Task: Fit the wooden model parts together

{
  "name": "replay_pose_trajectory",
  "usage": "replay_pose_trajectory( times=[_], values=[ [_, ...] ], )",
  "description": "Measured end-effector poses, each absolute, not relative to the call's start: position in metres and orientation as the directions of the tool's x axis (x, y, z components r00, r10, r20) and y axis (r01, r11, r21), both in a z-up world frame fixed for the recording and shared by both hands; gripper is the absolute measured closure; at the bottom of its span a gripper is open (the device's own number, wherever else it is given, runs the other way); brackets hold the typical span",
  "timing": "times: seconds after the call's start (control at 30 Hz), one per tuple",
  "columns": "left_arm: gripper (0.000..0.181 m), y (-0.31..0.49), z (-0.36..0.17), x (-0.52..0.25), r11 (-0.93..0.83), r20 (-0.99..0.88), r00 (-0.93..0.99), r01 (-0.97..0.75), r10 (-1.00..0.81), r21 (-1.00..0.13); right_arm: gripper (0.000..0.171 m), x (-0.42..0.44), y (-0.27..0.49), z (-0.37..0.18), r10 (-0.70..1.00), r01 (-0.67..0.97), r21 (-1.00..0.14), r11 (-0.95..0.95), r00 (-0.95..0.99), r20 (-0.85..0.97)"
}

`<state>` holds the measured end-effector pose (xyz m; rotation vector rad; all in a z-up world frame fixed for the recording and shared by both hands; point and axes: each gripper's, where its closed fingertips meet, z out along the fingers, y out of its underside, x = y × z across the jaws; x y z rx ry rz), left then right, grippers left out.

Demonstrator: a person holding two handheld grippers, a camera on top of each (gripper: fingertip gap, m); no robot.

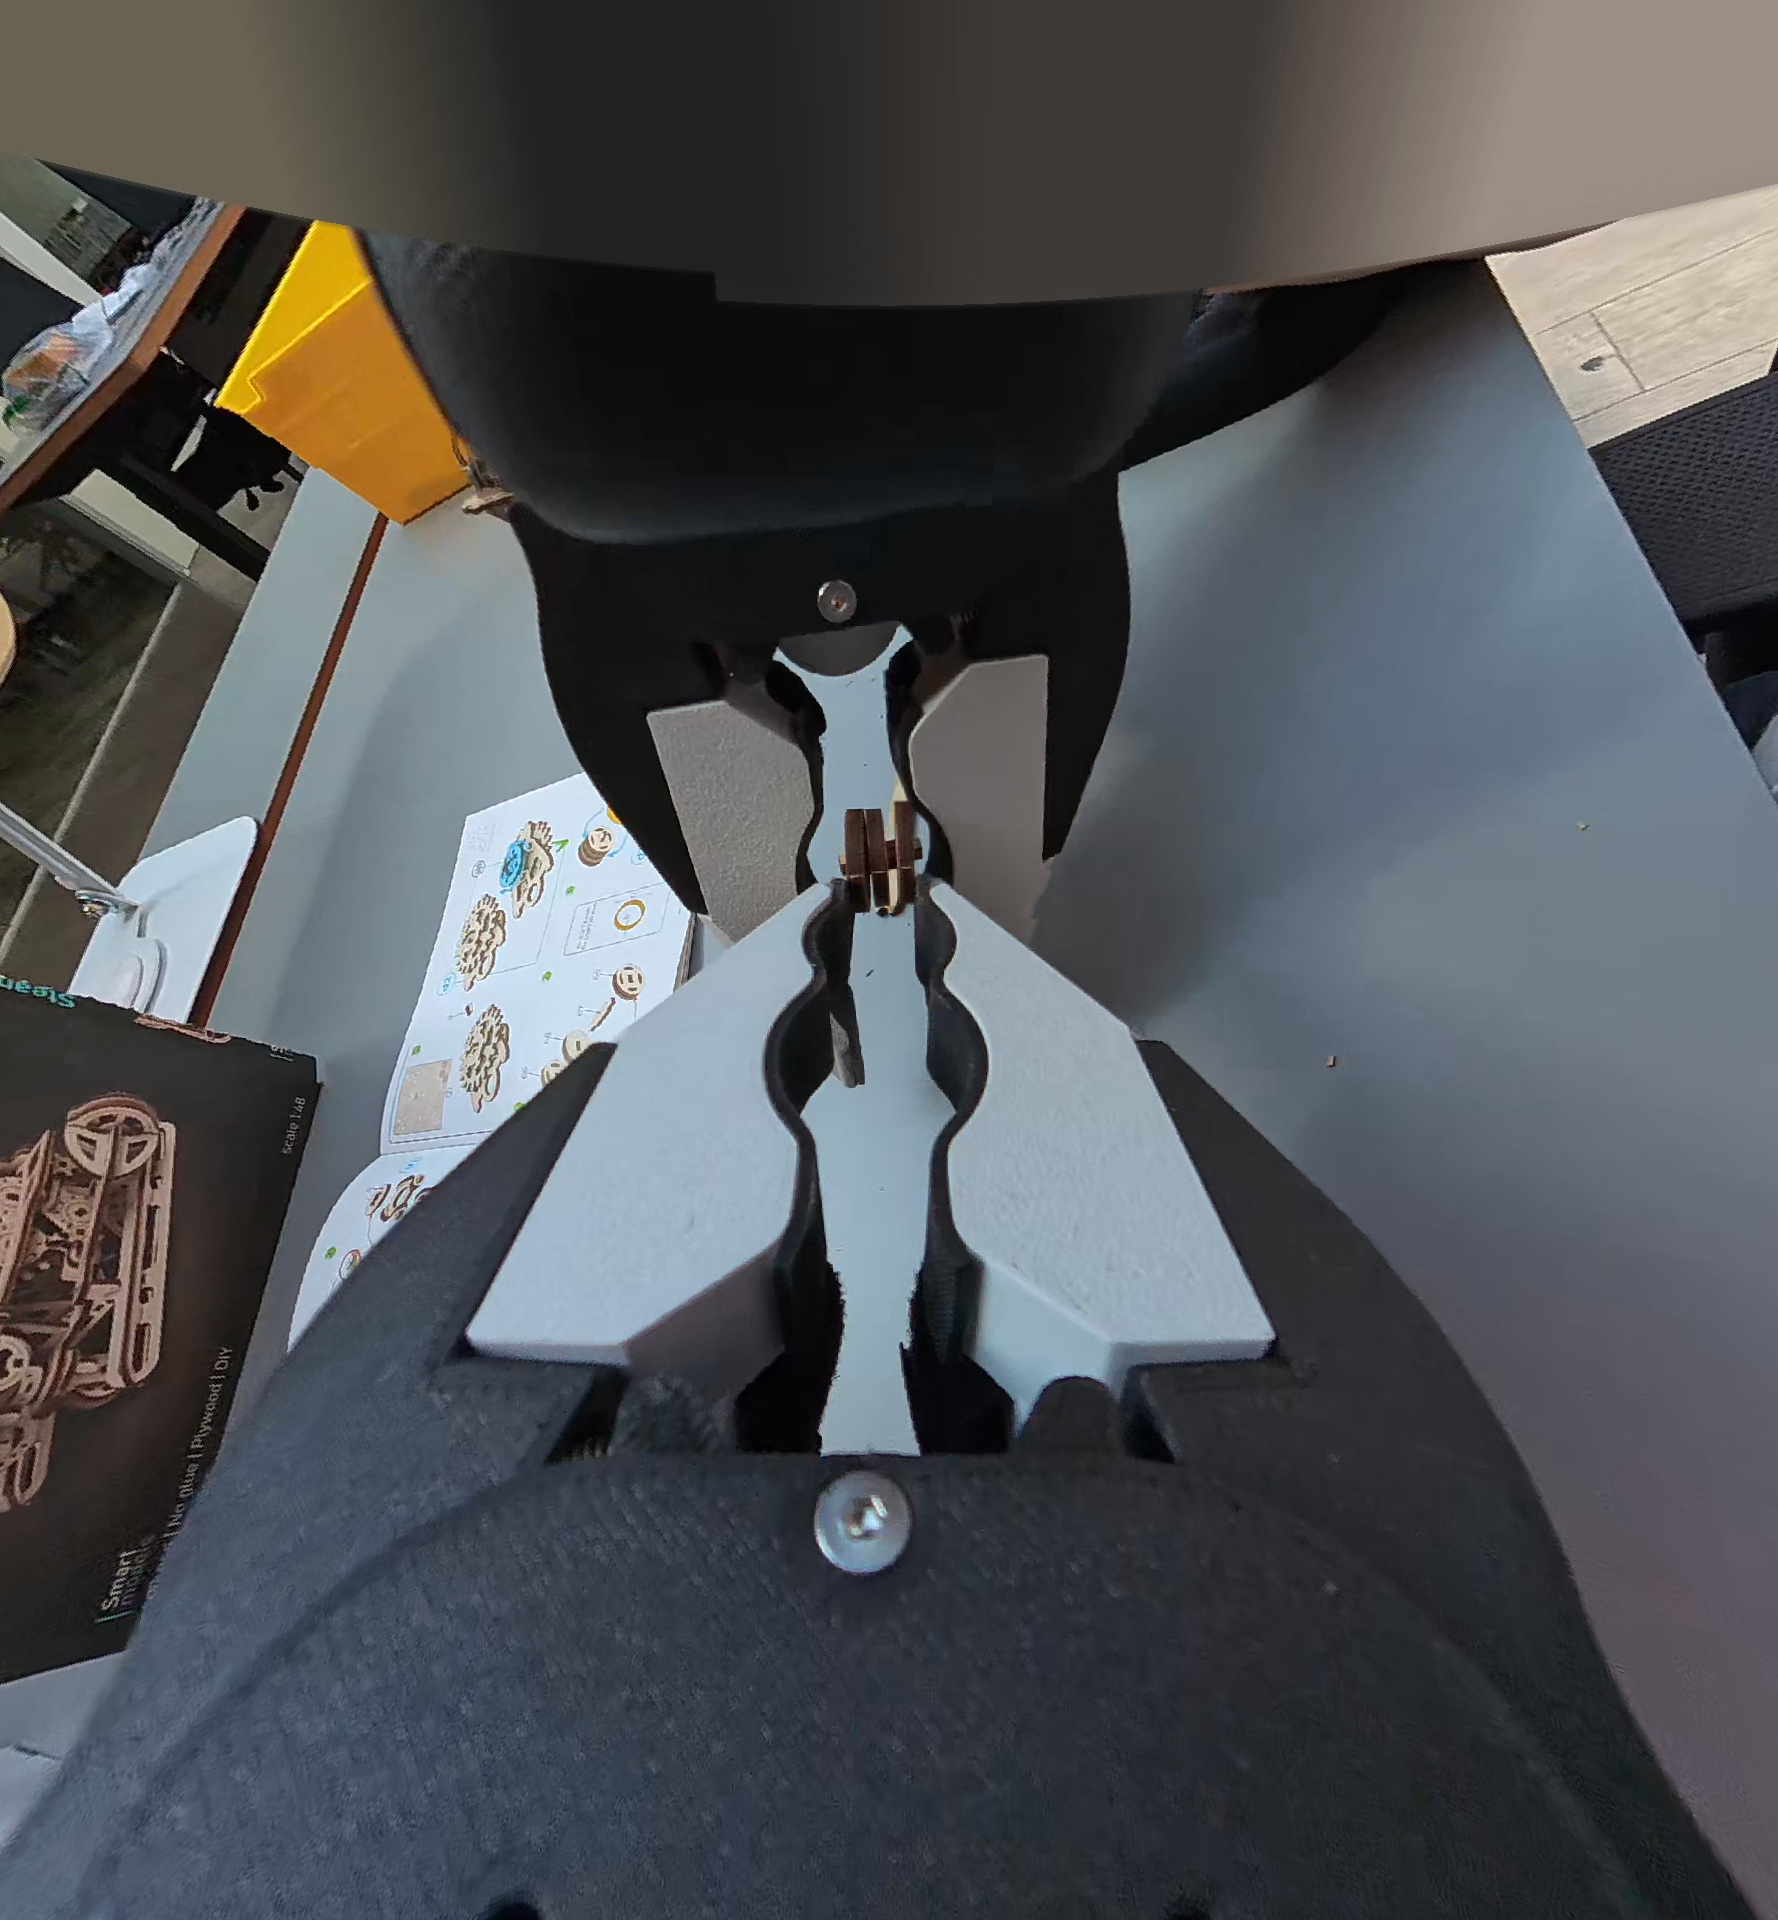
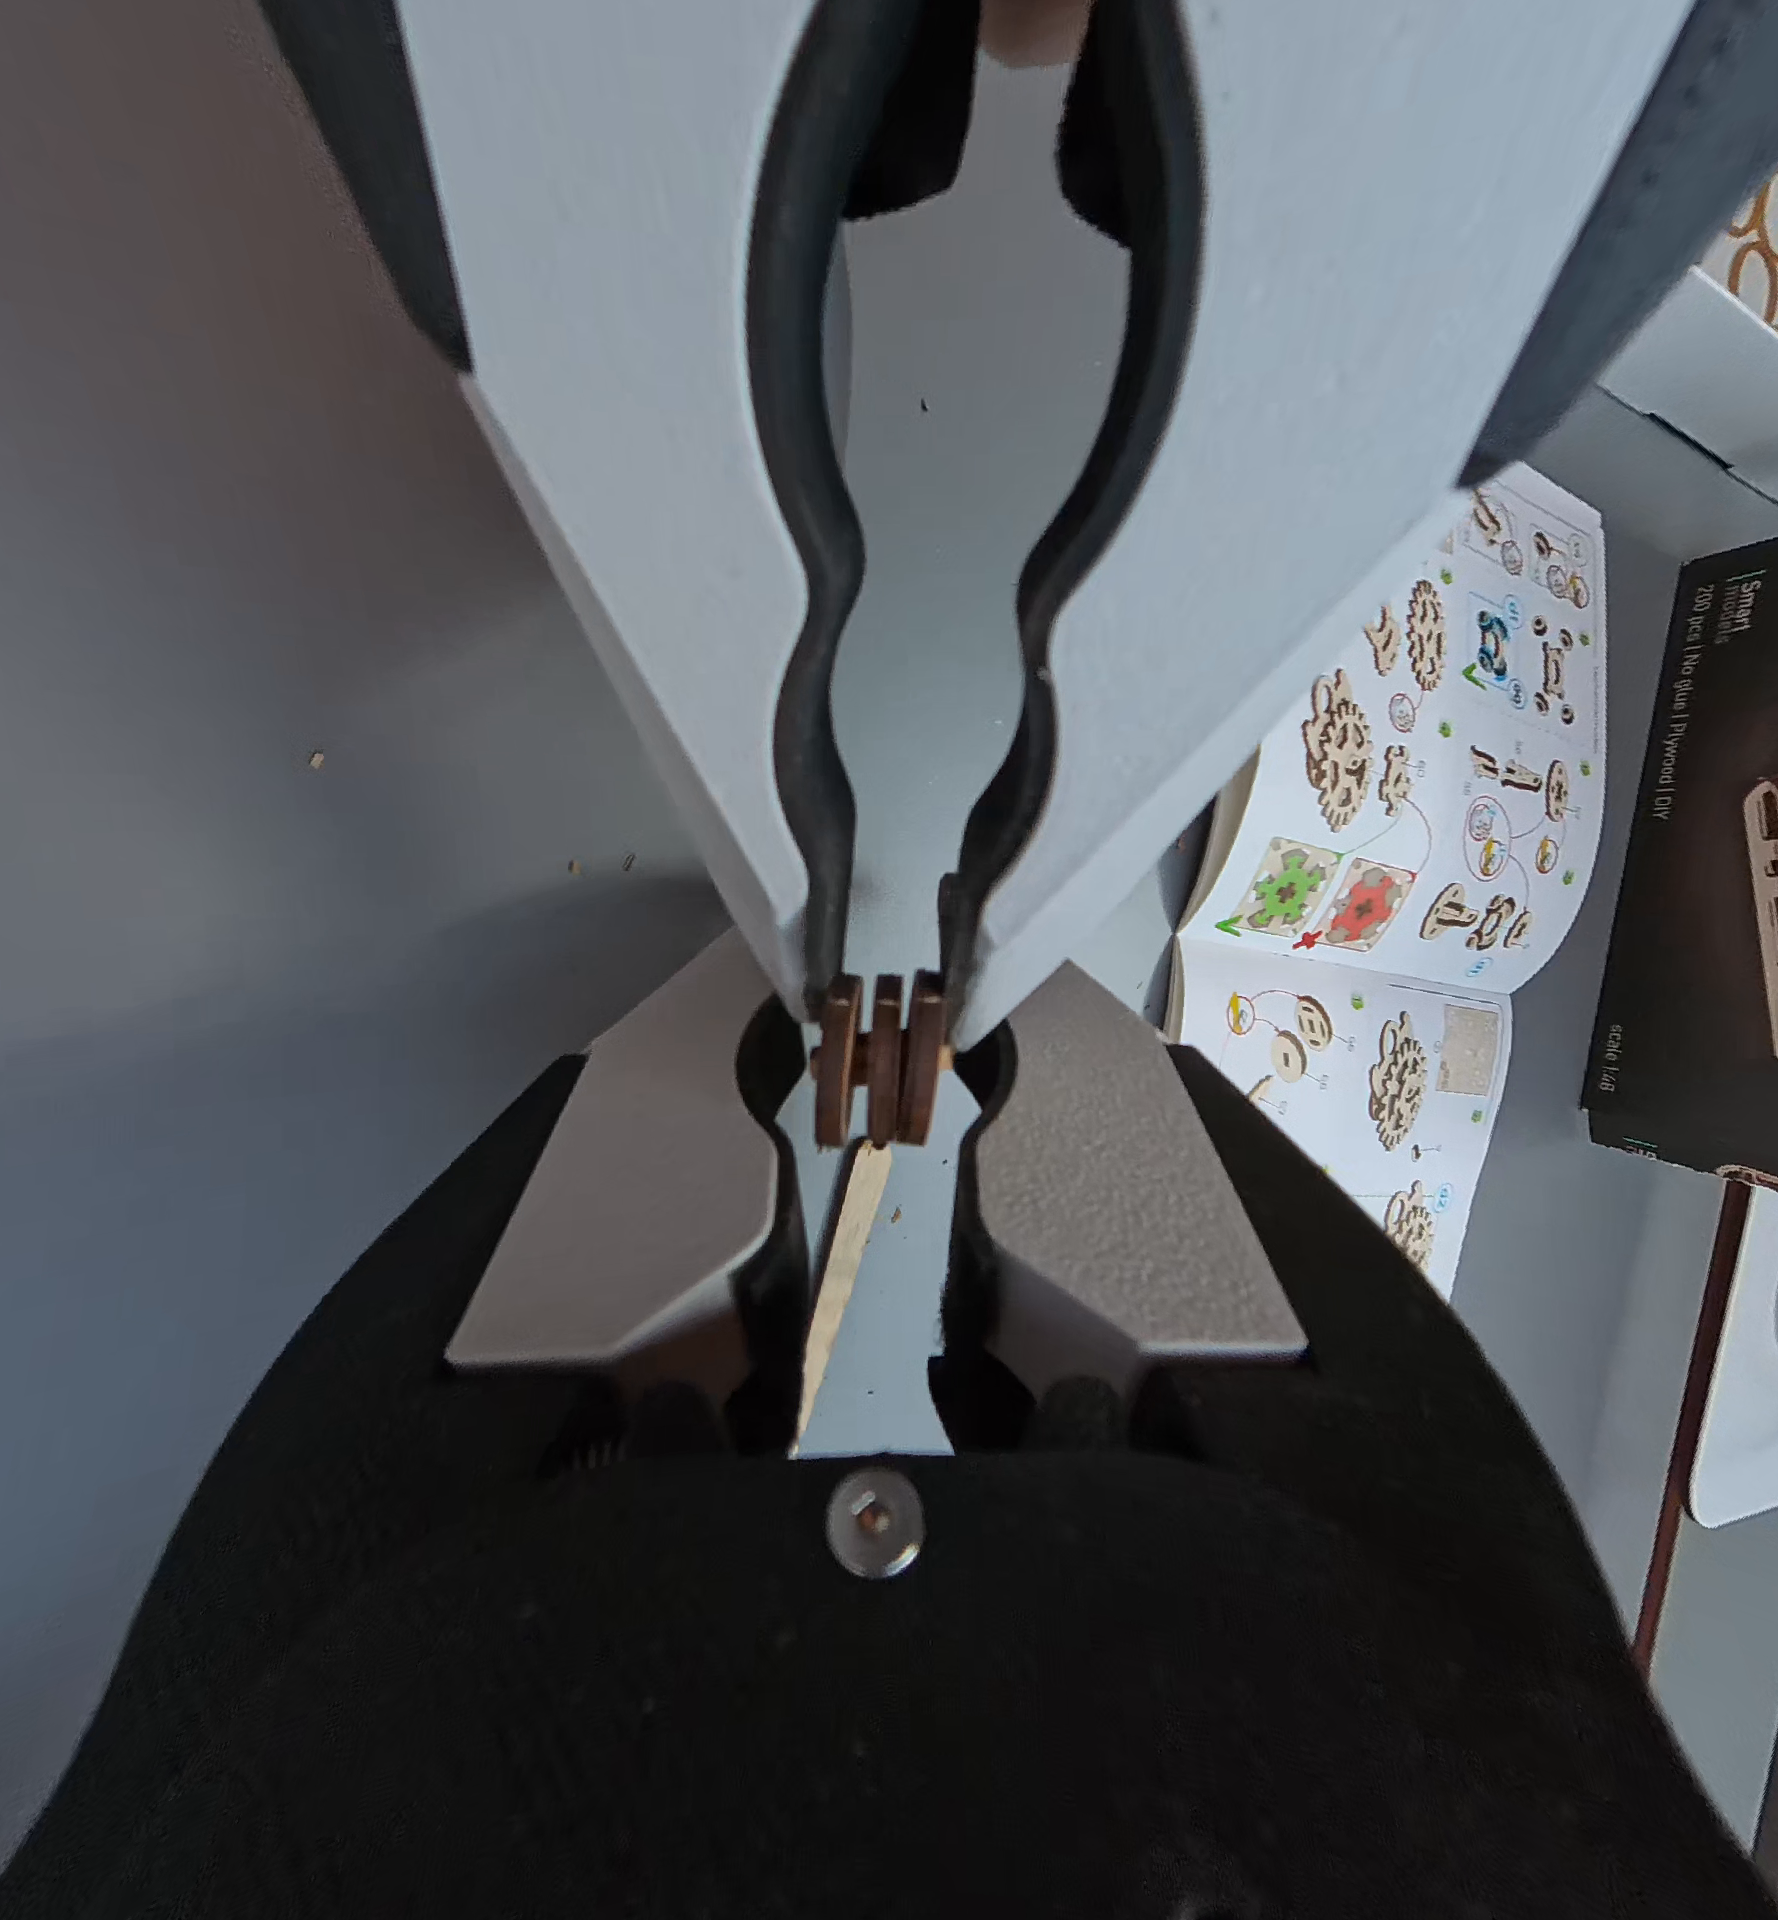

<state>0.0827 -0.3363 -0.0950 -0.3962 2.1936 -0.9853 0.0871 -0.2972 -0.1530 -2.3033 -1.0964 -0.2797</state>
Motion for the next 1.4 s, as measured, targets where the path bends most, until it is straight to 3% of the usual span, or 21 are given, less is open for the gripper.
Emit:
replay_pose_trajectory(
  times=[0.2, 0.67, 0.97, 1.07, 1.2, 1.4],
  values=[
    [0.172, -0.339, -0.093, 0.079, 0.628, -0.418, -0.745, -0.003, -0.521, -0.778, 0.162, 0.08, -0.298, -0.151, 0.665, 0.774, -0.421, -0.472, 0.627, 0.407],
    [0.172, -0.341, -0.094, 0.076, 0.562, -0.315, -0.785, -0.051, -0.534, -0.826, 0.161, 0.076, -0.299, -0.153, 0.674, 0.774, -0.425, -0.469, 0.625, 0.394],
    [0.17, -0.341, -0.094, 0.075, 0.557, -0.302, -0.79, -0.059, -0.533, -0.829, 0.171, 0.076, -0.299, -0.152, 0.654, 0.742, -0.452, -0.495, 0.661, 0.368],
    [0.17, -0.339, -0.101, 0.076, 0.584, -0.308, -0.792, -0.075, -0.528, -0.809, 0.169, 0.078, -0.299, -0.16, 0.655, 0.742, -0.431, -0.513, 0.663, 0.362],
    [0.171, -0.338, -0.097, 0.078, 0.566, -0.304, -0.78, -0.077, -0.547, -0.821, 0.161, 0.074, -0.298, -0.159, 0.655, 0.704, -0.486, -0.518, 0.692, 0.304],
    [0.171, -0.34, -0.089, 0.077, 0.535, -0.296, -0.783, -0.056, -0.548, -0.843, 0.155, 0.074, -0.292, -0.155, 0.645, 0.734, -0.485, -0.475, 0.666, 0.376]
  ],
)
